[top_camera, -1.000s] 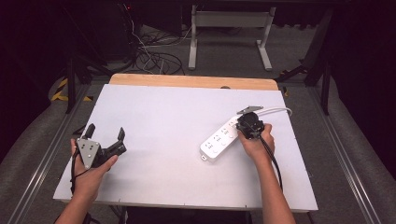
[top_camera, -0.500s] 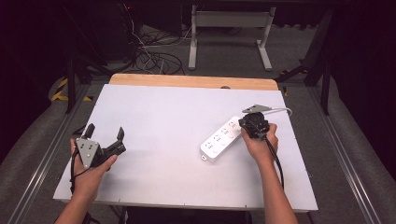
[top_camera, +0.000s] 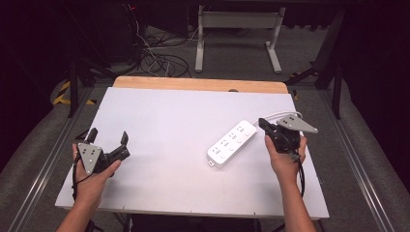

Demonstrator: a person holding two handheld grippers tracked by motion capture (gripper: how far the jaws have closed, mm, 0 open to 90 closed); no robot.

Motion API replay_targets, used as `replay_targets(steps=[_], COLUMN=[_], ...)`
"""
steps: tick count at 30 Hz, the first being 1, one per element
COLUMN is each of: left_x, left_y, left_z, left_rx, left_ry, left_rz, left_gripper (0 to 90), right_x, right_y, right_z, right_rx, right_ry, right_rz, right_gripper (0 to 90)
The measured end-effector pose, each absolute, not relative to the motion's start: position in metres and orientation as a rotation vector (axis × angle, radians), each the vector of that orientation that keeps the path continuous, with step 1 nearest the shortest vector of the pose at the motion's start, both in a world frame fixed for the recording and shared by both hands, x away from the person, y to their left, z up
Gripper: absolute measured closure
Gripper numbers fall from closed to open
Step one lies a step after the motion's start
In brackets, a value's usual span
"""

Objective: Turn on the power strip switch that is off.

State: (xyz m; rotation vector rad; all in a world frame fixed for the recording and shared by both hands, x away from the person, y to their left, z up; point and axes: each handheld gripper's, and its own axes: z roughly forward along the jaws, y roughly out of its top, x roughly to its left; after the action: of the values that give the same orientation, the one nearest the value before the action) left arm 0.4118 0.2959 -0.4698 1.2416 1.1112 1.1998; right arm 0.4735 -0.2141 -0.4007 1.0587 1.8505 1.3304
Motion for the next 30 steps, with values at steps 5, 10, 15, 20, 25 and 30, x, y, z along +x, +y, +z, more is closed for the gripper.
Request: replay_targets(steps=[5,10,15,20,25,30], left_x=[0.413,0.413,0.413,0.413,0.413,0.413], left_y=[0.295,0.295,0.293,0.295,0.294,0.295], left_z=[-0.47,-0.47,-0.47,-0.47,-0.47,-0.47], left_rx=[1.243,1.241,1.245,1.241,1.237,1.237], left_ry=[1.111,1.11,1.106,1.114,1.112,1.113], left_rz=[1.2,1.204,1.204,1.207,1.202,1.197], left_gripper=[4.8,4.9,4.8,4.9,4.9,4.9], right_x=[0.453,0.421,0.409,0.414,0.414,0.414], right_y=[-0.22,-0.224,-0.234,-0.239,-0.24,-0.242], right_z=[-0.402,-0.406,-0.408,-0.412,-0.413,-0.412], right_rx=[1.019,0.952,0.978,1.019,1.026,1.025], right_ry=[1.778,1.633,1.569,1.554,1.552,1.545], right_rz=[1.411,1.476,1.484,1.491,1.478,1.473], right_gripper=[90.0,90.0,90.0,90.0,90.0,90.0])
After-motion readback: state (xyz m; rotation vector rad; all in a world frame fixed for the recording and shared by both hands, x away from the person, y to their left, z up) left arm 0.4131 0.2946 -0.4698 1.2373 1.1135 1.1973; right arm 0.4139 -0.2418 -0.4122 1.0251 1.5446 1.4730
